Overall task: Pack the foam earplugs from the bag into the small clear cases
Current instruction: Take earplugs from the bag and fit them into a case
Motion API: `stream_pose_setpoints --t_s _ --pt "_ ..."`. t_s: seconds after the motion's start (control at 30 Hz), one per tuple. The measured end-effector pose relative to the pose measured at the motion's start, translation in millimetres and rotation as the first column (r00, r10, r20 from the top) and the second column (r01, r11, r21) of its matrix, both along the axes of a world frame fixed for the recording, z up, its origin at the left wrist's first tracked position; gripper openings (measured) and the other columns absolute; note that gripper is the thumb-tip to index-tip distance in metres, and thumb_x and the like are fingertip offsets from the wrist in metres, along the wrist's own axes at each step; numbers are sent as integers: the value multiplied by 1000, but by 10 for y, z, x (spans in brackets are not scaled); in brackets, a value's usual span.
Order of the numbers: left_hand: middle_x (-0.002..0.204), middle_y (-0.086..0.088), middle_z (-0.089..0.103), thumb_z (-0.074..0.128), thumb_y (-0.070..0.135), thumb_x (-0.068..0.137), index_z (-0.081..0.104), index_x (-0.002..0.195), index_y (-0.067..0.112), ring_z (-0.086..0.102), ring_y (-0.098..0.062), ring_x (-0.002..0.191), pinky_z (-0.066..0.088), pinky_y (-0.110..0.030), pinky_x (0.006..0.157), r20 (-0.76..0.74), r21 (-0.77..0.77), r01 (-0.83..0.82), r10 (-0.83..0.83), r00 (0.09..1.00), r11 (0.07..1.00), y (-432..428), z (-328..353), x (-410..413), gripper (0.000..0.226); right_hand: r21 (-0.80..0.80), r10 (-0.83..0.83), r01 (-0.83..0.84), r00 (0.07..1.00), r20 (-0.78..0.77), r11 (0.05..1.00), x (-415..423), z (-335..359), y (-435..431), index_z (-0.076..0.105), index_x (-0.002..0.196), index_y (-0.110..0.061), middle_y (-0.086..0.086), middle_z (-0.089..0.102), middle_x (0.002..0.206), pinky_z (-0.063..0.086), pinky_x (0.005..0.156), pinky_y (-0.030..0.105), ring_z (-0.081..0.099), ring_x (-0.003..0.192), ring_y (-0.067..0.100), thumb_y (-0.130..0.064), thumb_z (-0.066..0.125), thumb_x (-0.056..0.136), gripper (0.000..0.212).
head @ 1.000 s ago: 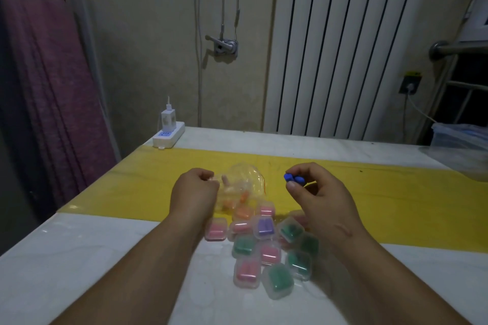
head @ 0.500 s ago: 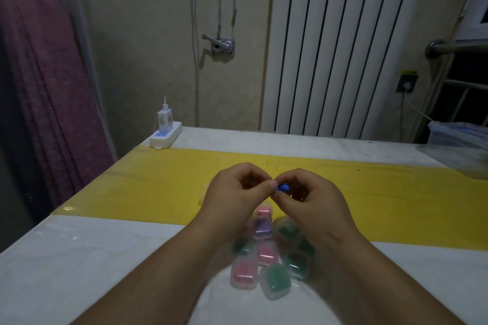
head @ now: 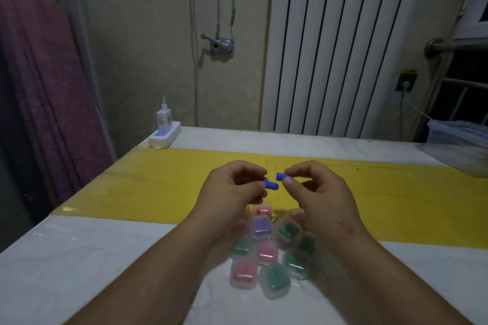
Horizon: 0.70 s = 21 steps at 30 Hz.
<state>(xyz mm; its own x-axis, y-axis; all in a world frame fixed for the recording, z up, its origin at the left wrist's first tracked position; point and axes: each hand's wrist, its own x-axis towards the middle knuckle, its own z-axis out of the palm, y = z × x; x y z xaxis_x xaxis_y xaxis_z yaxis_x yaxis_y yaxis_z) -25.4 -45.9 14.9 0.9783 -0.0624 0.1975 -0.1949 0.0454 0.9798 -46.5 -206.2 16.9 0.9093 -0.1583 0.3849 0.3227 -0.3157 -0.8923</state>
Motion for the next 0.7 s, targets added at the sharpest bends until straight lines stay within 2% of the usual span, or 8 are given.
stream_pose_setpoints --t_s 0.07,0.13,0.2,0.37,0.53,0.63,0.7 --pt "79 -2 74 68 0 85 71 92 18 67 -16 68 52 -29 60 -11 31 -2 3 1000 1000 -7 2 -15 19 9 -7 7 1000 0 1000 8 -2 -7 70 80 -30 -14 63 62 58 67 50 57 61 17 -17 72 85 13" --pt "79 0 74 69 1 85 71 93 20 67 -16 69 50 -27 56 -20 43 -3 4 1000 999 -6 2 -21 20 51 -23 23 1000 0 998 16 2 -2 70 80 -27 -11 68 68 59 70 47 59 62 4 -10 74 82 17" --pt "80 -1 73 70 0 85 71 93 20 67 -15 69 51 -26 53 -32 38 7 -6 999 999 -6 7 -32 21 64 -33 33 999 -7 997 15 3 7 71 80 -24 -10 70 72 59 69 48 60 62 0 -10 76 81 16" --pt "79 -3 69 67 -7 85 69 96 12 65 -9 60 49 -20 47 -46 -28 62 -64 997 998 -47 35 -82 22 24 -41 41 999 -16 999 12 1 7 72 76 -23 -8 71 74 58 67 53 63 69 8 -15 76 81 11" --pt "81 -4 70 66 -7 86 68 96 12 67 -12 63 51 -20 50 -35 -31 69 -70 997 997 -48 32 -80 22 -9 -29 29 999 -32 1000 18 2 -17 70 74 -29 -7 69 73 58 63 55 61 71 15 -16 76 82 16" --pt "79 -3 71 67 -6 85 68 96 12 67 -16 67 52 -21 54 -24 -28 54 -54 998 998 -41 16 -64 21 -30 -6 3 997 -71 1000 9 9 6 68 71 -26 -13 68 68 59 67 48 57 60 2 -15 75 82 17" --pt "79 -4 71 66 -7 85 68 96 10 67 -16 66 53 -22 54 -22 -36 53 -54 998 998 -35 8 -54 20 -24 4 -7 994 -106 1000 3 15 26 67 73 -25 -11 70 67 58 68 43 56 55 0 -15 76 82 16"
